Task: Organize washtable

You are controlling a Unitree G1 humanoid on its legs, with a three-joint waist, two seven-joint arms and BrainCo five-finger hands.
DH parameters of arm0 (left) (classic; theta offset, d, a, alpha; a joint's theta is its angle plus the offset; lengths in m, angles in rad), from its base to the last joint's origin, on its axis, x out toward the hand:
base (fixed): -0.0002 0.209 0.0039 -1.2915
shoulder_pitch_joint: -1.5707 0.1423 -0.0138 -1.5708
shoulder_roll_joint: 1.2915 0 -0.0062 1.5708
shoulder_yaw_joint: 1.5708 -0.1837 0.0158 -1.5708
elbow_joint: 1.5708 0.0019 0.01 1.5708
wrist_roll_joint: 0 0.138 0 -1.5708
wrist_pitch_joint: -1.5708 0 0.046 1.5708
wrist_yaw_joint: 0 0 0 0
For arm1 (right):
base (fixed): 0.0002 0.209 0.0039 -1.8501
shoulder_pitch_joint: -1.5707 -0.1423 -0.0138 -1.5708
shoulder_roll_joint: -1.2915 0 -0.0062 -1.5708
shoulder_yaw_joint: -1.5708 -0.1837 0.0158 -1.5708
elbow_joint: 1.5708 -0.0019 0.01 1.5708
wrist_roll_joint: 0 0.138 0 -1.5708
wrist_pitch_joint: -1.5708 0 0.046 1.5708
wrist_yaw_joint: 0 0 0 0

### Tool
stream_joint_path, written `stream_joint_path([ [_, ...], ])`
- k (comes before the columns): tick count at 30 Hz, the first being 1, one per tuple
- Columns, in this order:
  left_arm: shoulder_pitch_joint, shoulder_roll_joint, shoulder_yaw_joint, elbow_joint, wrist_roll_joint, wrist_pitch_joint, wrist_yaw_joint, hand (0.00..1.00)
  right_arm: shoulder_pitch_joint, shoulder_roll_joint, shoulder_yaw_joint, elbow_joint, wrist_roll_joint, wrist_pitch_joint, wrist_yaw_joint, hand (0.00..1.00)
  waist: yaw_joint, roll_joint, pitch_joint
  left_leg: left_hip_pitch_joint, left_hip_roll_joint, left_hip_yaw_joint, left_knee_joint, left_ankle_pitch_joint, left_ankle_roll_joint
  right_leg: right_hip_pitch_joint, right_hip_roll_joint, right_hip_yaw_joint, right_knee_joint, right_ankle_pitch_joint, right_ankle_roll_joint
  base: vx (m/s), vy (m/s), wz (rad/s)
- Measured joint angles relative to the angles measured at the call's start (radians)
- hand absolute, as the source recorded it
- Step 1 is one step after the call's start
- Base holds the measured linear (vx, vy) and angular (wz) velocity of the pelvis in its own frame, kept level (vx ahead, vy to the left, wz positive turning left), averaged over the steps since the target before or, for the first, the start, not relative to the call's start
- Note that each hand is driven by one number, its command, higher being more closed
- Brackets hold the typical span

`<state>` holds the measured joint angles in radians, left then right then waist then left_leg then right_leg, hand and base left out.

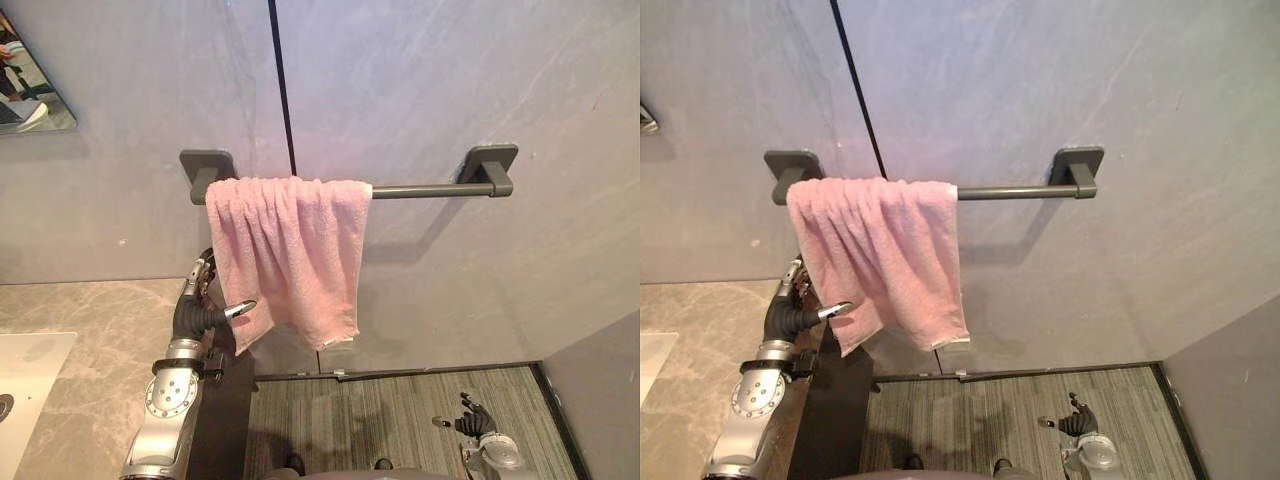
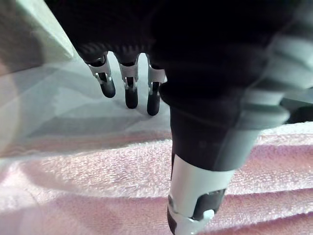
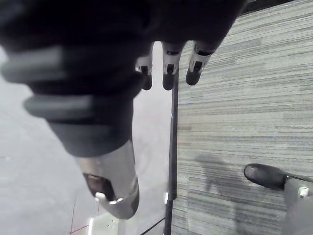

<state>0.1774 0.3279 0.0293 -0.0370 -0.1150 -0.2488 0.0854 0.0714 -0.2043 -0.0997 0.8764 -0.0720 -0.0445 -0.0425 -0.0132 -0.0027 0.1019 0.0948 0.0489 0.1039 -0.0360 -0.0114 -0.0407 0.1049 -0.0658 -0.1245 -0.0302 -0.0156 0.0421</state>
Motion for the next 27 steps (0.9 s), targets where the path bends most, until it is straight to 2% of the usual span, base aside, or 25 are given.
stream_joint_path([
  [6, -0.014, 0.021, -0.023, 0.024, 0.001, 0.000, -0.014, 1.00, -0.003, 0.000, 0.002, -0.003, 0.000, 0.000, 0.003, 0.00, -0.005, 0.000, 0.000, 0.006, 0.000, 0.012, -0.016, 0.001, 0.000, -0.002, 0.001, 0.012, -0.011, 0.004, 0.001, 0.00, -0.003, -0.05],
  [11, -0.035, 0.029, -0.026, 0.039, 0.002, 0.001, -0.018, 1.00, -0.006, 0.000, 0.025, -0.050, 0.000, 0.002, 0.004, 0.00, -0.028, -0.006, -0.004, 0.007, -0.002, 0.013, -0.026, 0.001, 0.000, -0.001, 0.002, 0.014, -0.024, 0.006, 0.000, 0.01, -0.004, -0.02],
  [17, -0.048, 0.029, -0.026, 0.041, 0.001, 0.001, -0.017, 1.00, -0.003, 0.000, 0.029, -0.095, 0.002, 0.000, 0.004, 0.00, -0.028, -0.008, -0.005, 0.010, -0.001, 0.013, -0.029, 0.000, 0.000, -0.001, 0.002, 0.018, -0.026, 0.008, -0.003, 0.00, -0.007, -0.02],
  [20, -0.047, 0.029, -0.026, 0.041, 0.001, 0.001, -0.017, 1.00, 0.004, 0.000, 0.030, -0.167, 0.015, -0.008, 0.005, 0.00, -0.028, -0.008, -0.005, 0.011, -0.001, 0.014, -0.028, 0.000, 0.000, -0.001, 0.002, 0.020, -0.026, 0.011, -0.004, -0.04, -0.010, -0.02],
  [25, -0.046, 0.029, -0.026, 0.041, 0.002, 0.000, -0.015, 1.00, 0.019, -0.026, 0.072, -0.383, 0.055, -0.035, 0.029, 0.00, -0.029, -0.009, -0.006, 0.013, -0.001, 0.020, -0.026, 0.000, 0.000, -0.003, 0.002, 0.029, -0.028, 0.018, 0.000, -0.05, -0.011, -0.05],
  [27, -0.046, 0.029, -0.026, 0.041, 0.003, 0.000, -0.015, 1.00, 0.019, -0.046, 0.090, -0.460, 0.065, -0.062, 0.048, 0.00, -0.028, -0.010, -0.006, 0.015, -0.001, 0.024, -0.026, 0.000, 0.000, -0.003, 0.002, 0.034, -0.028, 0.019, 0.001, -0.04, -0.014, -0.06],
])
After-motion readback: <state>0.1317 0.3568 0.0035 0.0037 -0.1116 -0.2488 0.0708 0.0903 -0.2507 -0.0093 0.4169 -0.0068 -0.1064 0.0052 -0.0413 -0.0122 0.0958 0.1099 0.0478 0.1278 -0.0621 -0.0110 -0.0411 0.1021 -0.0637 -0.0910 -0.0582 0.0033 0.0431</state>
